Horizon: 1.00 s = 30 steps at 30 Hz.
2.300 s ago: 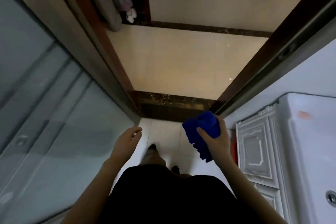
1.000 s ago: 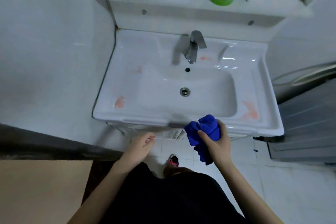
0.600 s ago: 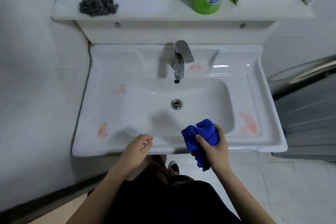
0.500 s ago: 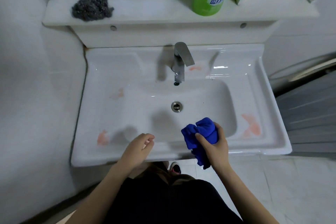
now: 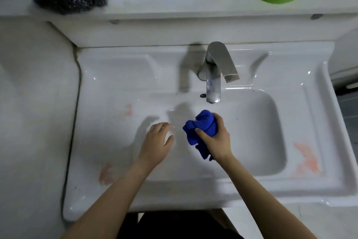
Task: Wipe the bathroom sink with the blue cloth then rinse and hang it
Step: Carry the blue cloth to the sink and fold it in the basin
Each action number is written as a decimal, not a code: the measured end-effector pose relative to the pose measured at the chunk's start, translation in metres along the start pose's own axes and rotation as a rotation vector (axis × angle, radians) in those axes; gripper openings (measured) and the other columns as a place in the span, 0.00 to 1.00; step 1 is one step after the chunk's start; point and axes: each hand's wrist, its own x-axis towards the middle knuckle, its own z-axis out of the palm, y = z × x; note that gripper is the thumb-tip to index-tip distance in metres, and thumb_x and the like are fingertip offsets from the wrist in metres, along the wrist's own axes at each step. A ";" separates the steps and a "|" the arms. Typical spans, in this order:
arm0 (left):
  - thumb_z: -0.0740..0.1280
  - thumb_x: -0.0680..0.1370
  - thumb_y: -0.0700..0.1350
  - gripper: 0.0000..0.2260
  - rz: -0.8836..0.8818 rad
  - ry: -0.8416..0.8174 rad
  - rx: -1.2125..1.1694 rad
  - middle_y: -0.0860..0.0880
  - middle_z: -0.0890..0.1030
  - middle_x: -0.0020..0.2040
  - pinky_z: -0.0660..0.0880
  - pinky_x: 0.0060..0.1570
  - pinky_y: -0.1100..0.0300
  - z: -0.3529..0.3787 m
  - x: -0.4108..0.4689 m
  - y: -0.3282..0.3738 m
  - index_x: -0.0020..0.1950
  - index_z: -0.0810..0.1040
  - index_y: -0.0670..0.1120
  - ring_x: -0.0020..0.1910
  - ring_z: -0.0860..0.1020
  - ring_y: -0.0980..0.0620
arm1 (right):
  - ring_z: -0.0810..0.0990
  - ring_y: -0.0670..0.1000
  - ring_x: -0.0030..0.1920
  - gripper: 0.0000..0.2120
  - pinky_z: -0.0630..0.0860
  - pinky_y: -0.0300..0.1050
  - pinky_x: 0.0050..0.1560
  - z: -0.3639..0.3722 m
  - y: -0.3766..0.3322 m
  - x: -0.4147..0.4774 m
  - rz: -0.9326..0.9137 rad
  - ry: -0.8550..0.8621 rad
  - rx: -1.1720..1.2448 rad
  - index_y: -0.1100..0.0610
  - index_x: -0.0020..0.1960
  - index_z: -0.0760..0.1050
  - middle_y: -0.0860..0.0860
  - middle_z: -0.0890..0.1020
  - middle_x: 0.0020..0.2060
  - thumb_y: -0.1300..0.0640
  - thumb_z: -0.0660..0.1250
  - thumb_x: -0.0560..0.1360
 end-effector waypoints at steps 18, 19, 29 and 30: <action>0.65 0.73 0.51 0.27 -0.175 -0.063 -0.225 0.47 0.72 0.71 0.60 0.73 0.56 0.072 0.031 -0.020 0.71 0.72 0.44 0.74 0.63 0.49 | 0.79 0.36 0.51 0.19 0.78 0.36 0.50 0.009 0.071 0.038 0.079 -0.108 -0.042 0.37 0.60 0.72 0.37 0.81 0.52 0.55 0.70 0.73; 0.66 0.73 0.53 0.26 -0.171 -0.094 -0.299 0.50 0.74 0.68 0.62 0.69 0.60 0.075 0.035 -0.014 0.70 0.72 0.46 0.72 0.65 0.52 | 0.80 0.39 0.52 0.18 0.79 0.39 0.52 0.009 0.072 0.039 0.087 -0.105 -0.007 0.43 0.61 0.75 0.40 0.82 0.52 0.58 0.69 0.74; 0.68 0.76 0.45 0.09 -0.323 -0.070 -0.648 0.54 0.72 0.35 0.67 0.36 0.66 0.070 0.049 -0.007 0.42 0.70 0.45 0.33 0.69 0.57 | 0.83 0.50 0.46 0.13 0.81 0.43 0.45 -0.028 0.059 0.050 0.214 -0.026 0.089 0.53 0.52 0.80 0.51 0.84 0.46 0.67 0.64 0.74; 0.68 0.75 0.47 0.09 -0.335 -0.085 -0.653 0.55 0.72 0.33 0.67 0.35 0.67 0.063 0.049 -0.009 0.41 0.70 0.46 0.33 0.69 0.57 | 0.83 0.50 0.45 0.13 0.81 0.44 0.44 -0.040 0.058 0.052 0.216 -0.033 0.103 0.52 0.50 0.81 0.51 0.85 0.44 0.67 0.64 0.74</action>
